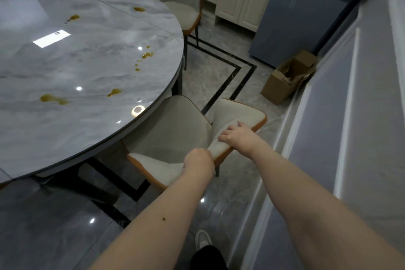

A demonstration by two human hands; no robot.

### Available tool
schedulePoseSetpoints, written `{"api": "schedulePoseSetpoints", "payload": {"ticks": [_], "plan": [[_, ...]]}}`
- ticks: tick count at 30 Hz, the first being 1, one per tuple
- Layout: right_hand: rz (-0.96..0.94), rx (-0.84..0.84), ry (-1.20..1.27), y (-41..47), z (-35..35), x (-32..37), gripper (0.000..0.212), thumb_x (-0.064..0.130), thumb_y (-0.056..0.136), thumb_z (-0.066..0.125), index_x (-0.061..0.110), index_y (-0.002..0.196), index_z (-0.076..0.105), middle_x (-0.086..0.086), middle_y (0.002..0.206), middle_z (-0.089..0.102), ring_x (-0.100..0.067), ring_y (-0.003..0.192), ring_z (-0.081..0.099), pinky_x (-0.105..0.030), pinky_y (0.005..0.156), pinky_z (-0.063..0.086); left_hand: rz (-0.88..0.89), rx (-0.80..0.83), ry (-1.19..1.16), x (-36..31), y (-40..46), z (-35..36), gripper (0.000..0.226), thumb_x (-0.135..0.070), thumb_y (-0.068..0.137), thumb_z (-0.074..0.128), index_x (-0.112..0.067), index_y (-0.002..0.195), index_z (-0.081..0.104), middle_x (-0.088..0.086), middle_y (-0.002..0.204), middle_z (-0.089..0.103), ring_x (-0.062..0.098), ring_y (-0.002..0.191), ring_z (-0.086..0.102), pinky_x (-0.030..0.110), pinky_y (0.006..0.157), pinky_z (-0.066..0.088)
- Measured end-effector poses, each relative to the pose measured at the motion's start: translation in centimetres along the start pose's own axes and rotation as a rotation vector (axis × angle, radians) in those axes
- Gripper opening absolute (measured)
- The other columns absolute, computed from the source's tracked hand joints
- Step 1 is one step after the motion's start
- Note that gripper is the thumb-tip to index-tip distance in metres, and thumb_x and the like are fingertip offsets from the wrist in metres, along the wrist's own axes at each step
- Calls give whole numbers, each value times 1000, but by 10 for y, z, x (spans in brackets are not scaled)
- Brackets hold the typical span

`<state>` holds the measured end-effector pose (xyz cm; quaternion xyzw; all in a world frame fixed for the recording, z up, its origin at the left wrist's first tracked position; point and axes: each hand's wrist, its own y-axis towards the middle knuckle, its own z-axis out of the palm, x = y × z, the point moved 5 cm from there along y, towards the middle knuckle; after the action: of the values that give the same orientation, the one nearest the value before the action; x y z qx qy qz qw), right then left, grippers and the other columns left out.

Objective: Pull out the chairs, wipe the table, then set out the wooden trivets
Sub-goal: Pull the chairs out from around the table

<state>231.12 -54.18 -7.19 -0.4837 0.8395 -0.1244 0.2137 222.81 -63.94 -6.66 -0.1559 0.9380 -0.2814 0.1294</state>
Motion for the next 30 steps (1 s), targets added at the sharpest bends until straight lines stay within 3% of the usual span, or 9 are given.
{"api": "schedulePoseSetpoints", "payload": {"ticks": [10,14,20,24,28,30], "plan": [[-11,-14,-22,45,-27,8,41,14,93,52,27,132,48,1,134,53,-24,125,44,-56,110,23,-47,-25,32,33,21,-20,41,-27,91,56,-10,129,54,7,127,56,25,118,54,35,90,50],[-43,-69,-40,58,-36,5,41,15,90,58,25,129,51,0,129,56,-25,121,47,-49,108,28,-74,-5,79,38,34,-30,38,-26,92,57,-11,127,54,6,127,57,23,117,55,32,89,49],[-217,-68,11,65,-36,-11,44,21,85,66,26,126,53,2,126,57,-21,117,52,-38,97,39,-171,239,64,31,46,-46,64,-36,79,69,-12,133,47,6,126,55,23,113,57,30,77,45],[-247,-38,32,67,-38,-13,47,23,82,69,26,127,53,2,128,56,-21,119,50,-38,99,39,-197,367,7,30,50,-54,71,-39,78,71,-9,136,44,9,129,55,25,113,57,32,87,48],[-246,0,73,68,-38,-16,51,25,83,69,26,130,51,1,130,53,-22,121,48,-38,103,36,-156,433,-169,33,56,-54,72,-40,73,75,-7,131,48,7,104,60,19,81,60,30,77,48],[-209,27,124,67,-42,-25,53,29,82,71,25,130,51,0,131,53,-21,124,47,-38,105,34,-129,429,-247,33,61,-57,77,-41,71,78,-8,133,45,8,110,58,21,88,60,32,82,50]]}}
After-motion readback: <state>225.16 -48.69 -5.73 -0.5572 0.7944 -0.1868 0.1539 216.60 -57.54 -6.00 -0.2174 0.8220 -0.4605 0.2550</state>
